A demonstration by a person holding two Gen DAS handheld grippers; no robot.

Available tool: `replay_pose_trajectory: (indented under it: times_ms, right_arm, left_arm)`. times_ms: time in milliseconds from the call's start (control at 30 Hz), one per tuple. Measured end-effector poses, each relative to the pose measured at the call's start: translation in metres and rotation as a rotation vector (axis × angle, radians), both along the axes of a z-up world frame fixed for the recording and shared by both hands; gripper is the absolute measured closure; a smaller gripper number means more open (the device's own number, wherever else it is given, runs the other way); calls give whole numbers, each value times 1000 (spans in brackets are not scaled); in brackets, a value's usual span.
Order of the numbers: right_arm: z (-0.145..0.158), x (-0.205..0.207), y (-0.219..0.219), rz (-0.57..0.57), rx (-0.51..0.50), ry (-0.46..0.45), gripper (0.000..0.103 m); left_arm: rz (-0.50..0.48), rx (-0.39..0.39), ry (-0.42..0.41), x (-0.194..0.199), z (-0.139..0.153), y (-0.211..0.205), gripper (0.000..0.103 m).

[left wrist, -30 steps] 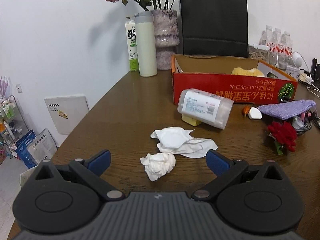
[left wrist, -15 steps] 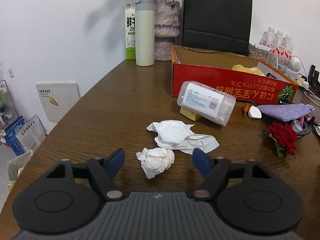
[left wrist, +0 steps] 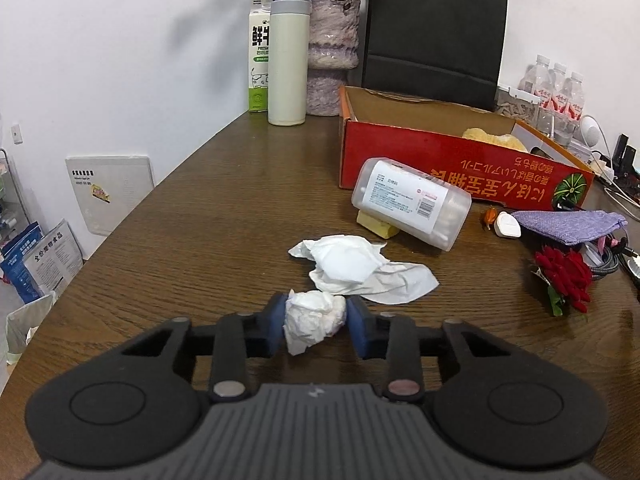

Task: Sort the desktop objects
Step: 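Grasp the crumpled white tissue with the left gripper, then lift the crumpled tissue with the left gripper toward the box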

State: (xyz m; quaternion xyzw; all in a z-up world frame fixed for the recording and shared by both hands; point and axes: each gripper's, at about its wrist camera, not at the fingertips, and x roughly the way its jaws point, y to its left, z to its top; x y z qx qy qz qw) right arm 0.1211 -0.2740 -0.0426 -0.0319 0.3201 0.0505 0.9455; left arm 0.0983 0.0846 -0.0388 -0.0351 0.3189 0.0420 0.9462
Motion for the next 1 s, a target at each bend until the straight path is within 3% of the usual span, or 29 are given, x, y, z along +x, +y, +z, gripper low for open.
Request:
replay_pose_trajectory:
  times_ms: [167, 333, 667, 767, 900, 1000]
  right_arm:
    - [6, 16, 2, 25, -50, -37, 29]
    - [2, 49, 1, 35, -53, 0, 45]
    - [-4, 95, -4, 60, 16, 31, 61]
    - [-5, 103, -3, 68, 41, 33, 71]
    - [-6, 105, 0, 83, 43, 19, 94]
    - [-6, 102, 0, 91, 43, 9, 96]
  left_arm:
    - [-13, 0, -2, 1, 0, -2, 75]
    - [-18, -2, -3, 2, 0, -4, 76]
    - [-13, -9, -6, 15, 0, -4, 76]
    - [-14, -6, -6, 22, -1, -5, 76]
    - [-18, -7, -11, 31, -2, -7, 76]
    - [-20, -6, -16, 34, -3, -7, 76]
